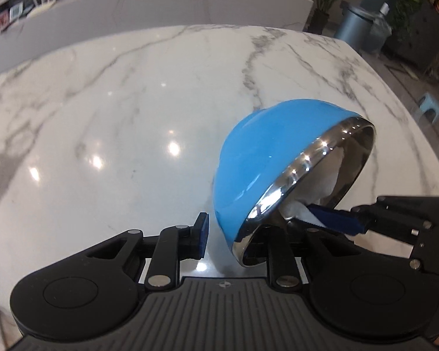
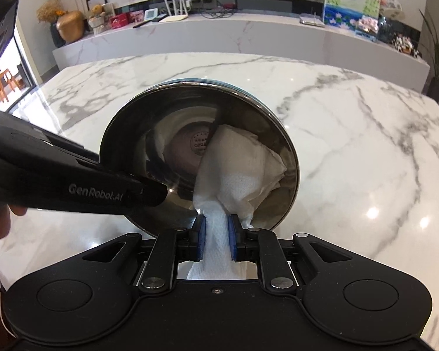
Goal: Clean bowl
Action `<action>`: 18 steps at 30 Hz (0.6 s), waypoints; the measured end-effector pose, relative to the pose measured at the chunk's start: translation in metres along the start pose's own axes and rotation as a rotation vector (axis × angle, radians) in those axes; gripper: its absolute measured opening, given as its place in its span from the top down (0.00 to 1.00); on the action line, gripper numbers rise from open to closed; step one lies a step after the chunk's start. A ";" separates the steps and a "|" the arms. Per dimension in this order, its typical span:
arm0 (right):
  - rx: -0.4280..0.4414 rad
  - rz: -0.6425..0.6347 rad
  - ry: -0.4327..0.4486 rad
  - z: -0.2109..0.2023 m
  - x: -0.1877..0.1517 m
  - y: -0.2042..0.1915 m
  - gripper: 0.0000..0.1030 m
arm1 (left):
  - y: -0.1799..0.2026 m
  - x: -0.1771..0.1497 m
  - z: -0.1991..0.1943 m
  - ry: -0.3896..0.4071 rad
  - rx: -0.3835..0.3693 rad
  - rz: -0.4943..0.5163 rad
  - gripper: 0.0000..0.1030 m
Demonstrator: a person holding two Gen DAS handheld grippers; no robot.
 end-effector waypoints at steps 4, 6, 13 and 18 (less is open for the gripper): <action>0.027 0.037 0.000 0.000 -0.002 0.003 0.86 | 0.000 -0.001 0.008 -0.015 -0.021 -0.033 0.80; 0.055 0.073 -0.001 0.001 -0.002 0.006 0.86 | 0.000 -0.001 0.011 -0.023 -0.031 -0.049 0.80; 0.125 0.168 0.000 0.003 -0.003 0.014 0.86 | 0.009 -0.002 0.016 -0.024 -0.012 -0.047 0.77; 0.098 0.114 -0.002 0.002 0.002 0.009 0.86 | 0.014 -0.003 0.014 -0.023 0.007 0.004 0.80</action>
Point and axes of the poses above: each gripper's, at about its wrist camera, not at the fingertips, and z roughly the way its jaws point, y to its right, x to its top, the point moved 3 cm from there along z, roughly the way its jaws point, and after that the axes turned 13 degrees about -z, right-handed, at the moved point
